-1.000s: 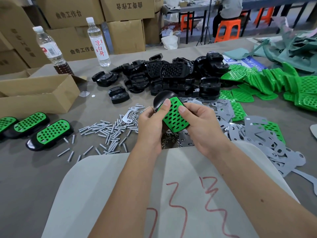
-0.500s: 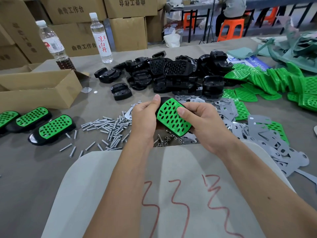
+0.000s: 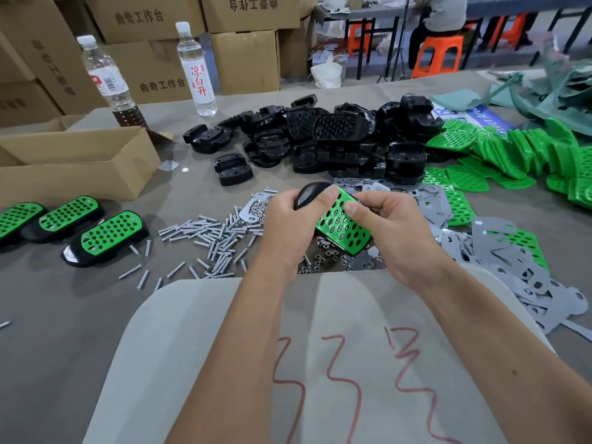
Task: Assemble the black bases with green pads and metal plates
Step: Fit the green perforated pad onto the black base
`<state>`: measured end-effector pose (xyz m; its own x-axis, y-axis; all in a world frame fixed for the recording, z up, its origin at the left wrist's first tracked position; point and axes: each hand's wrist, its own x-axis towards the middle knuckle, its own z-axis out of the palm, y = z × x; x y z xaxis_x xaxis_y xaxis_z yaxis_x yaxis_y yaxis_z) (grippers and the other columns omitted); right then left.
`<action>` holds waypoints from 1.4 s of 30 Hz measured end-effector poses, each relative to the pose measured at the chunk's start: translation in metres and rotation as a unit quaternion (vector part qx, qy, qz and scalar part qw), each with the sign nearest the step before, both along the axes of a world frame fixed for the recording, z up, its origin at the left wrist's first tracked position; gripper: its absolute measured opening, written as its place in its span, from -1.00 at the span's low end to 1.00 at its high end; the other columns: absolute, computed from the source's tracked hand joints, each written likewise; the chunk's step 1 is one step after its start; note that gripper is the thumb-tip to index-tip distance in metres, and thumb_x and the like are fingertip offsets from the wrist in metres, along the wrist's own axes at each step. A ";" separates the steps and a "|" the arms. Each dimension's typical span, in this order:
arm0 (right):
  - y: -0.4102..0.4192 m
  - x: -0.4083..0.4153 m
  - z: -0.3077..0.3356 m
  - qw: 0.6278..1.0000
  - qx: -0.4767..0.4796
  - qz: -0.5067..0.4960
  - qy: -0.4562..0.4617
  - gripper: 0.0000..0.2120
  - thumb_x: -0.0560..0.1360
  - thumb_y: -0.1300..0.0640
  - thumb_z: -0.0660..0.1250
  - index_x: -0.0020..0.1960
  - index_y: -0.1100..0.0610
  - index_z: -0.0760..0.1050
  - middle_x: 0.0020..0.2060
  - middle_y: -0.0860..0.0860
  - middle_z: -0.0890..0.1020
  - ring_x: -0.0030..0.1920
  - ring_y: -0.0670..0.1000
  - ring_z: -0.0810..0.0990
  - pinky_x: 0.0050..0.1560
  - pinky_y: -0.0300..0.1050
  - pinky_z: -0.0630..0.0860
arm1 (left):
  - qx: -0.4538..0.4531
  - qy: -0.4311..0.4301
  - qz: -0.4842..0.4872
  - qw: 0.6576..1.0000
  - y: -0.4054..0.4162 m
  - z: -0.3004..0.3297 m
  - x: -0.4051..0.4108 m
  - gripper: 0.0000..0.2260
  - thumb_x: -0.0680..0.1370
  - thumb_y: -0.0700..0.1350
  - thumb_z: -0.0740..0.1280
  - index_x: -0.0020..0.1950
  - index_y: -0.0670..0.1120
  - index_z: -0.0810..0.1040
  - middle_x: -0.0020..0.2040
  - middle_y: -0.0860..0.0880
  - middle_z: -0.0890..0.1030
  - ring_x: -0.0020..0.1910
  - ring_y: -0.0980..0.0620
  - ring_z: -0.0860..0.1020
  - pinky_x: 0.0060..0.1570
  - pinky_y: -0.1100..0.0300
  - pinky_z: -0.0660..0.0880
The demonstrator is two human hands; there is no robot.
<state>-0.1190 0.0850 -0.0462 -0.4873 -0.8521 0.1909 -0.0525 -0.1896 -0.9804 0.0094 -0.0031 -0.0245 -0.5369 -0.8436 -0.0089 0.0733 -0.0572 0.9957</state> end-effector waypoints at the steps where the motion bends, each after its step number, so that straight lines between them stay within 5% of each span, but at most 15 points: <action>1: 0.000 -0.001 -0.001 1.000 0.000 0.000 0.007 -0.85 0.53 0.05 0.40 -0.05 -0.03 0.76 -0.13 0.09 0.77 -0.14 0.04 0.72 -0.11 -0.01 0.66 | -0.005 -0.003 -0.006 1.000 -0.001 -0.001 0.000 -0.67 0.51 0.03 0.51 -0.12 -0.25 0.62 -0.24 -0.11 0.61 -0.26 -0.06 0.59 -0.17 -0.03 0.55; 7: 0.003 -0.009 -0.005 0.997 -0.031 0.059 -0.039 -0.84 0.58 0.05 0.40 0.01 0.07 0.74 -0.14 0.08 0.73 -0.14 0.07 0.67 -0.18 -0.08 0.61 | -0.047 0.011 -0.015 0.999 -0.006 -0.001 0.001 -0.61 0.45 0.08 0.50 -0.10 -0.27 0.59 -0.23 -0.12 0.61 -0.28 -0.01 0.56 -0.35 0.20 0.50; 12: 0.001 -0.007 -0.007 0.999 -0.023 0.017 -0.040 -0.83 0.55 0.03 0.40 0.02 0.07 0.73 -0.13 0.08 0.73 -0.12 0.08 0.66 -0.14 -0.02 0.57 | -0.032 0.017 0.014 0.999 -0.002 -0.004 -0.003 -0.82 0.57 -0.03 0.50 -0.10 -0.15 0.69 -0.25 -0.05 0.63 -0.31 0.07 0.56 -0.36 0.27 0.51; 18: -0.001 -0.004 -0.007 0.995 -0.053 -0.053 -0.060 -0.83 0.61 0.16 0.41 0.14 0.20 0.70 -0.01 0.21 0.74 0.00 0.18 0.69 0.13 0.31 0.62 | 0.089 0.082 -0.008 0.993 0.002 -0.007 -0.006 -0.88 0.57 -0.17 0.47 0.03 -0.22 0.66 -0.10 -0.13 0.72 -0.14 -0.04 0.70 -0.11 0.08 0.66; 21: -0.002 -0.002 -0.005 0.993 -0.063 -0.060 -0.084 -0.83 0.59 0.19 0.43 0.13 0.22 0.70 0.00 0.21 0.74 0.00 0.16 0.70 0.15 0.24 0.64 | 0.123 0.109 0.032 0.986 0.006 -0.006 -0.012 -0.89 0.55 -0.24 0.48 0.04 -0.25 0.63 -0.14 -0.13 0.71 -0.21 0.00 0.70 -0.14 0.06 0.68; 26: -0.005 -0.002 -0.006 0.992 -0.027 -0.080 -0.094 -0.94 0.55 0.21 0.49 0.02 0.13 0.67 -0.02 0.19 0.75 0.01 0.19 0.73 -0.11 -0.03 0.64 | 0.115 0.112 0.085 0.983 0.009 -0.007 -0.015 -0.82 0.54 -0.23 0.50 0.11 -0.23 0.64 0.00 -0.25 0.70 -0.06 -0.18 0.67 0.04 -0.19 0.64; 29: -0.004 -0.003 -0.004 0.991 -0.023 -0.026 -0.130 -0.76 0.61 0.14 0.41 0.23 0.21 0.62 0.13 0.23 0.71 0.15 0.22 0.70 0.05 0.15 0.67 | 0.073 0.086 0.073 0.991 0.007 -0.005 -0.012 -0.84 0.53 -0.23 0.50 0.09 -0.22 0.66 -0.01 -0.29 0.70 -0.03 -0.24 0.68 0.07 -0.35 0.62; 35: 0.002 -0.007 0.000 0.990 -0.041 -0.009 -0.132 -0.71 0.61 0.15 0.36 0.25 0.30 0.62 0.16 0.33 0.67 0.11 0.23 0.68 0.22 0.39 0.58 | 0.052 0.062 0.022 0.997 0.012 -0.002 -0.009 -0.81 0.55 -0.20 0.48 0.12 -0.25 0.65 0.07 -0.38 0.67 0.07 -0.37 0.67 0.06 -0.47 0.57; 38: 0.005 -0.009 0.002 0.987 -0.053 0.020 -0.150 -0.66 0.55 0.09 0.39 0.23 0.29 0.63 0.17 0.29 0.68 0.14 0.21 0.67 0.29 0.41 0.53 | 0.065 0.071 -0.007 0.995 0.011 -0.003 -0.007 -0.85 0.59 -0.15 0.43 0.04 -0.24 0.65 -0.04 -0.25 0.70 -0.02 -0.27 0.67 0.06 -0.44 0.59; 42: 0.003 -0.008 0.000 0.986 -0.055 0.010 -0.158 -0.68 0.54 0.09 0.41 0.18 0.28 0.66 0.13 0.28 0.70 0.12 0.19 0.69 0.26 0.30 0.59 | 0.093 0.073 -0.010 0.993 0.012 -0.004 -0.010 -0.81 0.60 -0.05 0.42 -0.04 -0.18 0.65 -0.03 -0.18 0.71 -0.06 -0.15 0.68 -0.08 -0.12 0.65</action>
